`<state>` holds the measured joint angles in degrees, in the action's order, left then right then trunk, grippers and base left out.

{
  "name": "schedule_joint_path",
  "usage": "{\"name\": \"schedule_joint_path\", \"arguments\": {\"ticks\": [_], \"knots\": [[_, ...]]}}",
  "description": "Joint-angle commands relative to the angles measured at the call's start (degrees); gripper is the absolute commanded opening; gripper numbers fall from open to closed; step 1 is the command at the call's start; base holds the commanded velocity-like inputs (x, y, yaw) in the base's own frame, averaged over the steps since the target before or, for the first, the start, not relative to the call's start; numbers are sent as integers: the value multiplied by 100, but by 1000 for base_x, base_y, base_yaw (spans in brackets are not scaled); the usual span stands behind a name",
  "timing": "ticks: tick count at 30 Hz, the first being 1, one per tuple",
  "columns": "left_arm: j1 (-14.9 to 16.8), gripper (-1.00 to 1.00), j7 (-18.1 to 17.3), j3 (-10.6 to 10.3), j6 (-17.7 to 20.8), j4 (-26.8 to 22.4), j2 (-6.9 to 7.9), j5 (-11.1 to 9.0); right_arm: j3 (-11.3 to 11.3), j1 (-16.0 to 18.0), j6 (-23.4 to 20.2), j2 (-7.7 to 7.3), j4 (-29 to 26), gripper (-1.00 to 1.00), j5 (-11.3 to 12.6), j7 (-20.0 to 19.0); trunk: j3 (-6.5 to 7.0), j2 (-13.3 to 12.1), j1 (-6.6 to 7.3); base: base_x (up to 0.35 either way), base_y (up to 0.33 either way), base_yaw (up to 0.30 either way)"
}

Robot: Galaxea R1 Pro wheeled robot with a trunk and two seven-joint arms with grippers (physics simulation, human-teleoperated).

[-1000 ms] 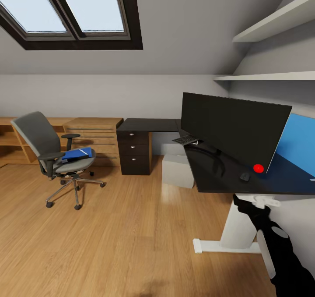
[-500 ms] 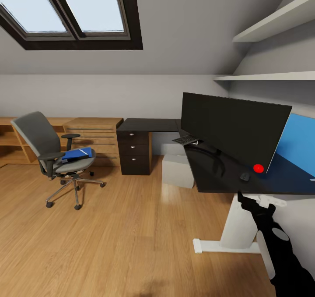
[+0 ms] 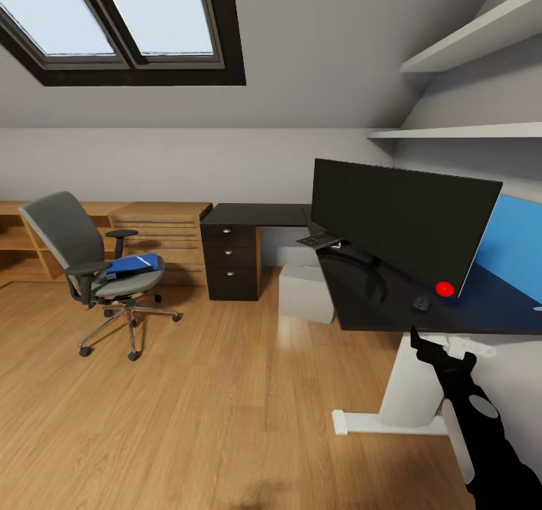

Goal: In the bedroom, organize the workspace by keeping the computer under the desk, ensuring the monitor is on the desk, placing the keyboard on the desk next to the monitor, placing the mouse on the desk next to the keyboard, moving the folder from the swivel chair onto the desk next to the mouse, stacking the notebook on top of the folder with the pen on top of the notebook, and positioning the swivel chair next to the desk.

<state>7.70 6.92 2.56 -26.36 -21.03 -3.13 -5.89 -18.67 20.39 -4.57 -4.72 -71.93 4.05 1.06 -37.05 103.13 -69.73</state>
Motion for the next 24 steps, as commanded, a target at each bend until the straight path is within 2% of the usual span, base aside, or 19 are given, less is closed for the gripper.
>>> {"name": "schedule_joint_path", "arguments": {"ticks": [1, 12, 24], "knots": [[3, 100, -15, 15, -19, 3, -3, -33, 3, 2, -24, -2, 3, 100, 42, 12, -6, 3, 1, 6, 0, 0], [3, 100, -18, 16, -22, 3, 4, -35, 3, 0, -12, -19, 104, 100, 20, 9, -6, 3, 1, 108, -34, 0], [3, 100, -17, 23, -21, 3, 5, -36, -16, 0, -10, -28, 109, 100, 25, 8, -6, 3, 1, 20, -5, 0]]}}
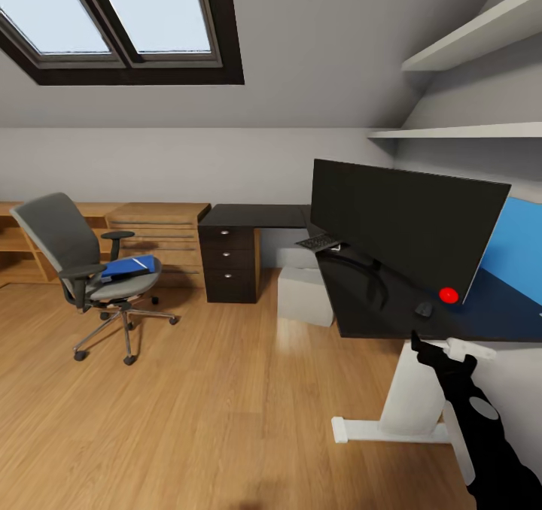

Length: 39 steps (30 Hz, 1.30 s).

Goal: In the bedroom, organize the workspace by keeping the computer under the desk, ensuring the monitor is on the desk, placing the keyboard on the desk next to the monitor, placing the mouse on the desk next to the keyboard, moving the folder from the swivel chair onto the desk next to the mouse, stacking the notebook on top of the folder with the pen on top of the notebook, and positioning the swivel chair next to the desk.

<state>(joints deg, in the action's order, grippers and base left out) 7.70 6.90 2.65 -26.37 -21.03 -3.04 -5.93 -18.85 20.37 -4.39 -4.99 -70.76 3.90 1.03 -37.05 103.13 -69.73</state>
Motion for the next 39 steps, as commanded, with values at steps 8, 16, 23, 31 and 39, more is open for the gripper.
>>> {"name": "schedule_joint_path", "arguments": {"ticks": [8, 16, 23, 31, 39], "knots": [[3, 100, -13, 16, -18, 3, -3, -35, -101, 2, -31, -2, -14, 100, 41, 8, -6, 3, 0, 88, 0, 0], [3, 100, -13, 16, -17, 3, -3, -39, -123, 2, -35, -2, -17, 100, 41, -17, -6, 3, 0, 19, 0, 0], [3, 100, -13, 16, -17, 3, -3, -40, -127, 2, -32, -2, -14, 100, 41, -24, -6, 3, 0, 1, 0, 0], [3, 100, -13, 16, -17, 10, 4, -40, -127, 2, -35, -2, -13, 100, 41, -24, -6, 3, 0, 3, 0, 0], [3, 100, -16, 16, -21, 11, 5, -40, -127, 2, -36, -2, -11, 100, 41, -24, -6, 3, 0, 139, 0, 0]]}}
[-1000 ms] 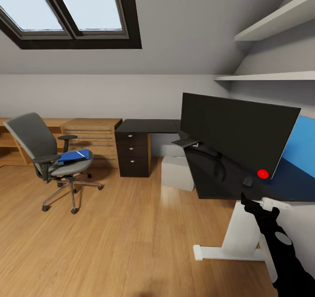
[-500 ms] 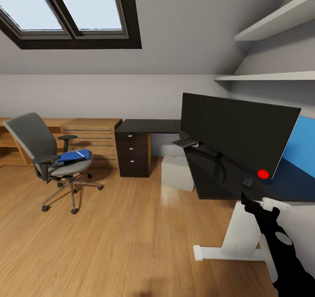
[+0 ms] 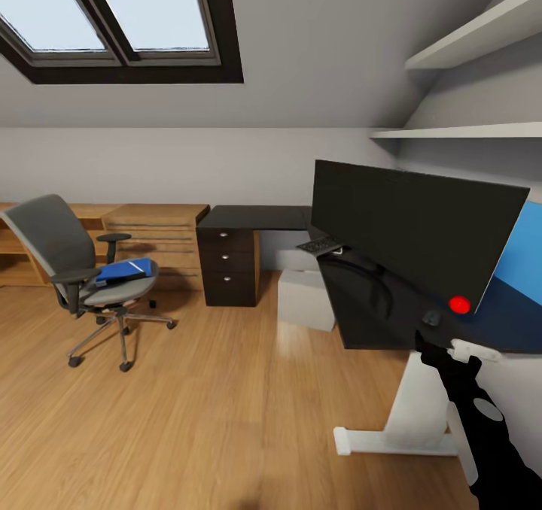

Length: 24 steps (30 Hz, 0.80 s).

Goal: In the bedroom, organize the workspace by keeping the computer under the desk, ensuring the monitor is on the desk, placing the keyboard on the desk next to the monitor, placing the mouse on the desk next to the keyboard, moving the folder from the swivel chair onto the desk next to the mouse, stacking the notebook on top of the folder with the pen on top of the notebook, and positioning the swivel chair next to the desk.

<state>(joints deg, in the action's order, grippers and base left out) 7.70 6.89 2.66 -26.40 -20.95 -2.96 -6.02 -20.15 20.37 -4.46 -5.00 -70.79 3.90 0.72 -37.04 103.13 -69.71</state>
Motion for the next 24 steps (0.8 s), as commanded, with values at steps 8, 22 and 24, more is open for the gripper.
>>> {"name": "schedule_joint_path", "arguments": {"ticks": [8, 22, 24], "knots": [[3, 100, -13, 15, -20, 3, -3, -31, 2, 2, -29, -1, -6, 100, 33, 11, -6, 3, -1, 211, 0, 0], [3, 100, -16, 15, -21, 3, -3, -31, -45, 2, -29, -184, 325, 100, 39, 33, -6, 3, -1, 40, 0, 0], [3, 100, -14, 15, -20, 3, -3, -31, -56, 2, -29, -198, 347, 100, 40, 34, -6, 3, -1, 2, 0, 0]]}}
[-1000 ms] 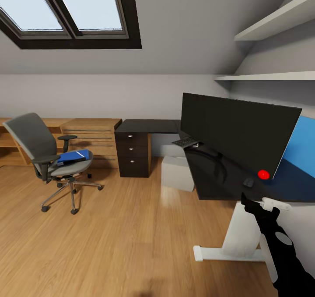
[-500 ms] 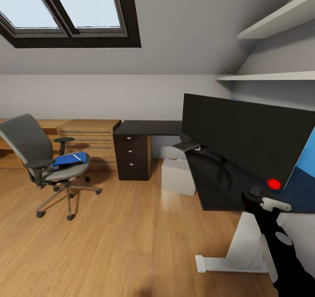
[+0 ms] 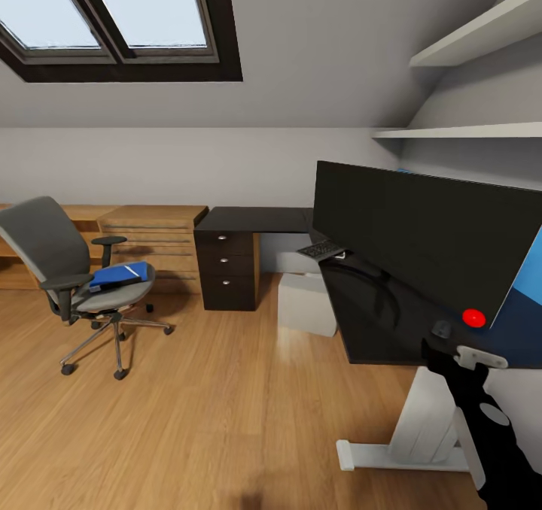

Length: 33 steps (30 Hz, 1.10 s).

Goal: In the bedroom, organize the workspace by keeping the computer under the desk, ensuring the monitor is on the desk, placing the keyboard on the desk next to the monitor, placing the mouse on the desk next to the keyboard, moving the folder from the swivel chair onto the desk next to the mouse, stacking the notebook on top of the folder with the pen on top of the notebook, and positioning the swivel chair next to the desk.

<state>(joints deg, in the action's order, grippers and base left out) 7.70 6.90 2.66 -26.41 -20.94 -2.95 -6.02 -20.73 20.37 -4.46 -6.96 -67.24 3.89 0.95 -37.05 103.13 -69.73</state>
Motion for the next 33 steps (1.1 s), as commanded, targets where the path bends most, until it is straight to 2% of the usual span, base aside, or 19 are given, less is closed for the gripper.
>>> {"name": "schedule_joint_path", "arguments": {"ticks": [1, 33], "knots": [[3, 100, -14, 15, -17, 3, -3, -31, -3, 2, -28, -4, -3, 100, 41, 10, -6, 3, 1, 1, 0, 0], [3, 100, -15, 15, -17, 3, -3, -31, -30, 2, -17, -23, 297, 100, 49, 6, -6, 3, 1, 0, 0, 0]]}}
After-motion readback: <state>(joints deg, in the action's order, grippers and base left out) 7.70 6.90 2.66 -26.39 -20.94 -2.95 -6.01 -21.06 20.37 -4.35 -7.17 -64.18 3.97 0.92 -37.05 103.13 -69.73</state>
